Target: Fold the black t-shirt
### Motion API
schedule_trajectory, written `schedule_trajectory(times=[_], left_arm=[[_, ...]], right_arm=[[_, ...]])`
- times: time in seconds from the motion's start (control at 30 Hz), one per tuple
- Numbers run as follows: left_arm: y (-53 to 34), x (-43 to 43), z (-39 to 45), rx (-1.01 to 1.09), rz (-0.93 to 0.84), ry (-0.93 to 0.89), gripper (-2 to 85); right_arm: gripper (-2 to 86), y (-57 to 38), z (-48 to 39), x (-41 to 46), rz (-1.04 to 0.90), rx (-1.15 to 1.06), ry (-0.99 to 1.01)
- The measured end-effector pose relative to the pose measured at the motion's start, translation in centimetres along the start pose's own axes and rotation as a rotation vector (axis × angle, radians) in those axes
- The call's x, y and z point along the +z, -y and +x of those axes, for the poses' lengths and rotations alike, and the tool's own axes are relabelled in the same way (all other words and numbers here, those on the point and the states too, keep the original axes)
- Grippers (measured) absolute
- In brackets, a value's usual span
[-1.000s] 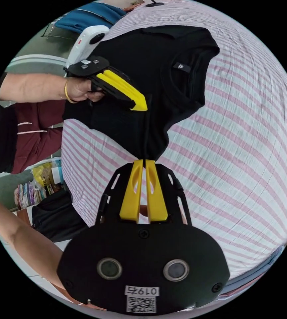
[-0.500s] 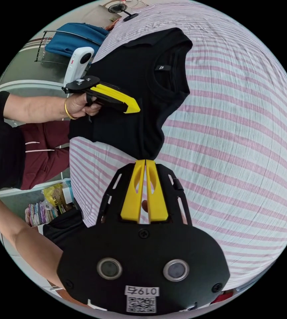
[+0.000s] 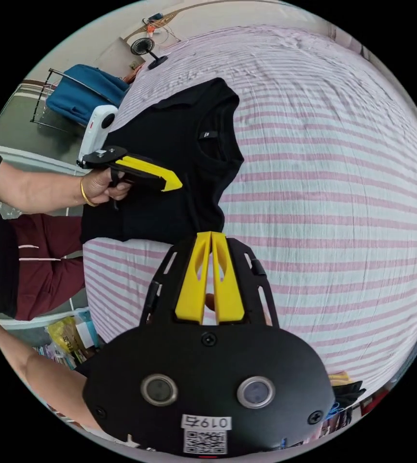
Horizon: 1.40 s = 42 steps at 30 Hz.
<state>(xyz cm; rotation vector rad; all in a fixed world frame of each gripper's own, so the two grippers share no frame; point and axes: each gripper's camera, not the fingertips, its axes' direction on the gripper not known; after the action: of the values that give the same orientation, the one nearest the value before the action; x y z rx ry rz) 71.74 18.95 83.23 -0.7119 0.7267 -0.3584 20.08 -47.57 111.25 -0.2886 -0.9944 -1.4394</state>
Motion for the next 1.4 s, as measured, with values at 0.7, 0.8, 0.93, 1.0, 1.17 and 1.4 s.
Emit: schedule_trajectory(times=[0.7,0.8,0.93,1.0,1.17,1.4], left_arm=[[-10.3,-7.9,0.4,0.069,-0.068,-0.004,0.7],[-12.5,-9.3,0.6,0.095,-0.095,0.002,0.7],[-15.5,-9.5,0.8,0.18,-0.201,0.074,0.7],[-16.3,-9.6,0.6,0.201,-0.213,0.075,0.8],[-17.9,-9.5,-0.6,0.228,-0.262,0.053,0.8],[-18.8,-10.0,-2.4,0.219,-0.29,0.028,0.7]], right_arm=[[-0.3,-9.0,-18.4,6.5,0.275,0.221,-0.072],[1.9,-12.2,-24.1,8.8,0.332,0.395,-0.096],[4.3,-15.2,-31.4,13.9,0.289,0.59,-0.121],[4.8,-15.6,-33.9,15.3,0.274,0.639,-0.172],[3.8,-15.1,-37.4,17.9,0.234,0.692,-0.32],[4.7,-15.1,-40.9,21.0,0.155,0.68,-0.416]])
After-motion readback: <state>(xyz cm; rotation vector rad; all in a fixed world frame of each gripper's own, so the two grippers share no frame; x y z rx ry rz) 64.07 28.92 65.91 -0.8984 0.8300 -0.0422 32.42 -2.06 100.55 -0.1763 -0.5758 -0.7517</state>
